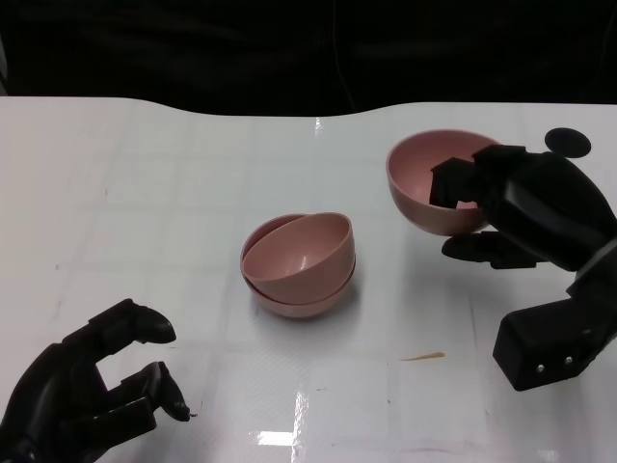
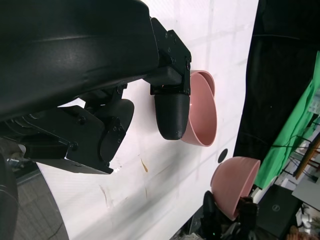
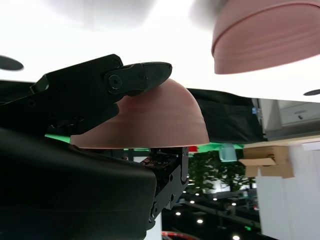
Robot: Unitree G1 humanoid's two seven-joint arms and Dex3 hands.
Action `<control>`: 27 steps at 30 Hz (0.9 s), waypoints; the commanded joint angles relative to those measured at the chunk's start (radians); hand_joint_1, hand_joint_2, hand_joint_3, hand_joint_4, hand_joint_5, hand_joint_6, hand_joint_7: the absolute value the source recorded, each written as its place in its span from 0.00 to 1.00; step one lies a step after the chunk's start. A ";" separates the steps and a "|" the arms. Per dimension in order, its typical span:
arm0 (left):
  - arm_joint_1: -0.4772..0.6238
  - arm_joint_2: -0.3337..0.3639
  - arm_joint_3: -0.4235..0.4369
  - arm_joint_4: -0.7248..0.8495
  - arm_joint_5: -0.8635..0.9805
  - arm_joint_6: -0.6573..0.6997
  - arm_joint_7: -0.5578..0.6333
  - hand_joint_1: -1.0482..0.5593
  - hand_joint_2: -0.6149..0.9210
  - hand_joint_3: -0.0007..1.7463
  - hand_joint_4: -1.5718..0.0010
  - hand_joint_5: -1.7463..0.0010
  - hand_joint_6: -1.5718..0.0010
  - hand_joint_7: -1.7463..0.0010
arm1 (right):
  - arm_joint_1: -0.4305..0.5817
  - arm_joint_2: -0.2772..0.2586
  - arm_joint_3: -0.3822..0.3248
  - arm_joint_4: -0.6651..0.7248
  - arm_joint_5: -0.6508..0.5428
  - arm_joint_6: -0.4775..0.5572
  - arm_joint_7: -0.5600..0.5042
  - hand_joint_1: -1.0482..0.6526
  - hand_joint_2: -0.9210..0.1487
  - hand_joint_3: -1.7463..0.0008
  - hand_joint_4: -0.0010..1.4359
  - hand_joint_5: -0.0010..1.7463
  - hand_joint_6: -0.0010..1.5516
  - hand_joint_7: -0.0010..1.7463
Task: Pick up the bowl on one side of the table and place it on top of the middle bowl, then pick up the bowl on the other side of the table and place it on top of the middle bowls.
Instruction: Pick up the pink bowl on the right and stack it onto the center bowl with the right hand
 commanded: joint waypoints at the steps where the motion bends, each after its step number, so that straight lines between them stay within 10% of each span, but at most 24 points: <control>1: -0.001 0.007 0.003 0.007 0.012 -0.016 -0.011 0.77 1.00 0.75 0.65 0.00 0.74 0.00 | -0.029 -0.016 -0.023 -0.044 0.020 -0.008 0.043 0.47 0.00 0.80 0.55 1.00 0.37 1.00; 27: 0.002 -0.011 -0.006 -0.002 0.039 -0.005 0.011 0.78 1.00 0.73 0.67 0.00 0.73 0.00 | -0.068 0.165 0.081 -0.227 -0.074 0.039 0.187 0.48 0.03 0.90 0.61 1.00 0.40 1.00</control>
